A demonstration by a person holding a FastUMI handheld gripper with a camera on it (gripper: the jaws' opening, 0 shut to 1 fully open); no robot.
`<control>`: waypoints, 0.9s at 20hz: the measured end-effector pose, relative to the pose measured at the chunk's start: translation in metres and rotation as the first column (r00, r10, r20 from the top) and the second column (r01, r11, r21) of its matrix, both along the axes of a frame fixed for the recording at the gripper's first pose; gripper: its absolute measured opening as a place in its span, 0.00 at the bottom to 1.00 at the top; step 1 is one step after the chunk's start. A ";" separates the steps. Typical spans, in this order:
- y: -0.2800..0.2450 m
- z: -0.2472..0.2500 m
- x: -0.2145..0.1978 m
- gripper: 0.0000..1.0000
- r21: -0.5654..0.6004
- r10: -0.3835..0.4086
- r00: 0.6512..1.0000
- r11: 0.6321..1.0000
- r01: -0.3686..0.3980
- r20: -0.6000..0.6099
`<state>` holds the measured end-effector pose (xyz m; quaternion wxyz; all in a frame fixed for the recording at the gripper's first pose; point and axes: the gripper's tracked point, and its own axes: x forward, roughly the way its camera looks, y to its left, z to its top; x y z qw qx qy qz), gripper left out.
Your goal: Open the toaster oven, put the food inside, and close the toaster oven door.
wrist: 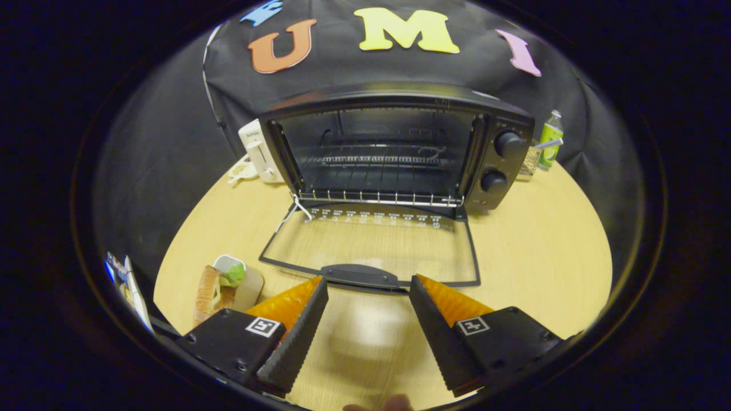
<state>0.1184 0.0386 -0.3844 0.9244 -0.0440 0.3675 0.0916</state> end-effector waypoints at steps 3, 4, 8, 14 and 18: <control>0.000 0.011 -0.008 0.97 0.002 0.028 1.000 1.000 -0.028 0.000; 0.002 0.023 -0.014 0.97 0.019 0.046 0.999 0.999 -0.046 0.003; 0.020 0.079 -0.037 0.98 0.094 0.160 0.987 0.982 -0.162 0.020; 0.062 0.091 -0.076 1.00 0.358 0.272 0.943 0.914 -0.191 -0.191; 0.091 0.058 -0.086 1.00 0.467 0.283 0.884 0.880 -0.085 -0.371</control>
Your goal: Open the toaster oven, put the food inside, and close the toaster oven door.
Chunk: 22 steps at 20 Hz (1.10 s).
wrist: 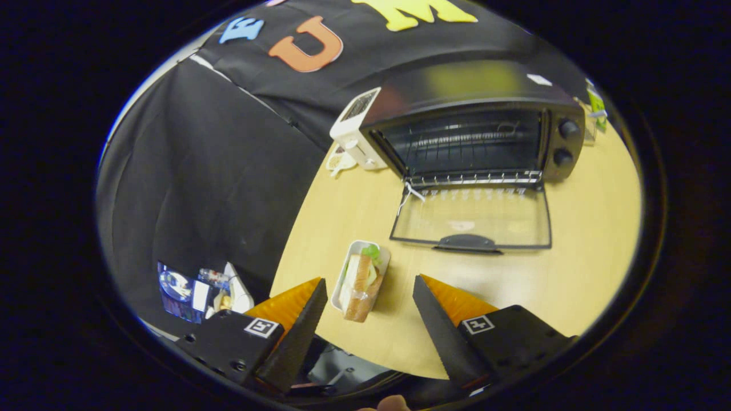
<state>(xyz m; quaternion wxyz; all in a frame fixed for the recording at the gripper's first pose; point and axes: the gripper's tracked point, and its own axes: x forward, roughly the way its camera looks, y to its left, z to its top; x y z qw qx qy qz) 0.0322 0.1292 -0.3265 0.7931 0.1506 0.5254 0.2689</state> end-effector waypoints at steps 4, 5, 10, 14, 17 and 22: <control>0.028 -0.041 -0.005 1.00 0.067 -0.003 0.976 0.998 0.018 -0.218; 0.035 -0.049 -0.007 1.00 0.080 0.006 0.967 0.997 0.015 -0.254; 0.052 -0.074 -0.011 0.83 0.087 0.051 0.949 0.996 -0.025 -0.312; 0.053 -0.078 -0.009 0.46 0.087 0.032 0.941 0.996 -0.003 -0.337; 0.050 -0.066 -0.016 0.39 0.082 0.052 0.948 0.996 -0.028 -0.315; 0.041 -0.007 -0.022 0.38 0.163 0.064 0.966 0.986 -0.024 -0.249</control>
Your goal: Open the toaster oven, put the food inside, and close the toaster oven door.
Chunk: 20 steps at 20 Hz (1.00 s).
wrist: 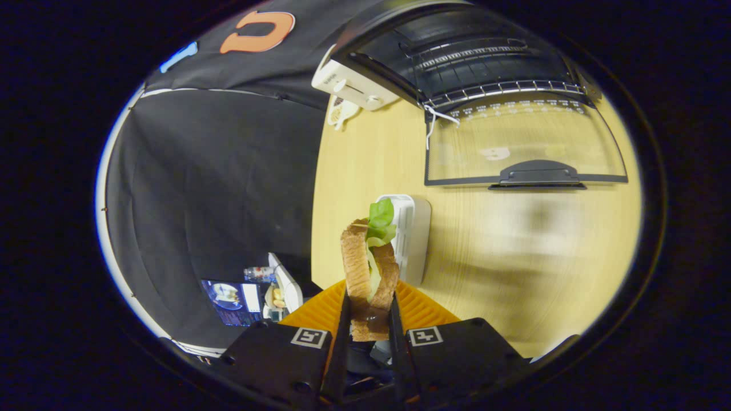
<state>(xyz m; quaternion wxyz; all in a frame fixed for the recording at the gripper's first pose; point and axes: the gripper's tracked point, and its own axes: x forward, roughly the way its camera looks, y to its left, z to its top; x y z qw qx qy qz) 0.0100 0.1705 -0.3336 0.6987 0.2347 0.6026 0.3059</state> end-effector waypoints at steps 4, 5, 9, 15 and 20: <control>-0.028 0.049 0.021 0.39 0.045 -0.065 0.986 0.997 0.058 0.152; -0.038 0.057 0.029 0.39 0.054 -0.099 0.976 0.995 0.090 0.192; -0.085 0.068 0.063 0.38 0.081 -0.266 0.921 0.964 0.253 0.286; -0.112 0.045 0.130 0.38 0.267 -0.583 0.785 0.806 0.528 0.209; -0.124 0.016 0.195 0.38 0.402 -0.761 0.633 0.628 0.666 0.140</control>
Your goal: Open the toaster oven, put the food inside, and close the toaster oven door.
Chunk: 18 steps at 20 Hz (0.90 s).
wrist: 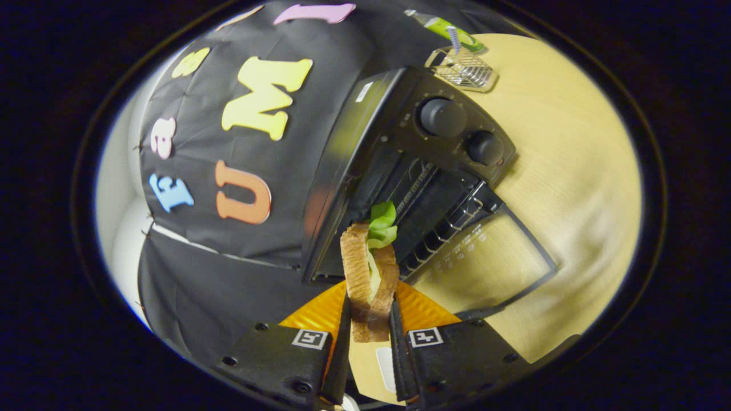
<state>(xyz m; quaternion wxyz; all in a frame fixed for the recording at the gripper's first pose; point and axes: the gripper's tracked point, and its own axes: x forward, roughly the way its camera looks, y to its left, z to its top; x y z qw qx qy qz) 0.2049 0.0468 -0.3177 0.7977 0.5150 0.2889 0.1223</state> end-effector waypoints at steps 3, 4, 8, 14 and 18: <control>-0.009 0.000 0.031 0.38 0.001 -0.093 0.993 0.996 0.094 0.067; -0.009 0.000 0.038 0.38 0.013 -0.115 0.990 0.993 0.115 0.081; -0.006 -0.021 0.074 0.38 0.089 -0.228 0.971 0.971 0.222 0.072; 0.019 -0.040 0.084 0.49 -0.103 -0.173 0.982 0.978 0.180 0.070; 0.048 -0.048 0.077 0.72 -0.439 0.051 0.997 0.898 -0.019 0.061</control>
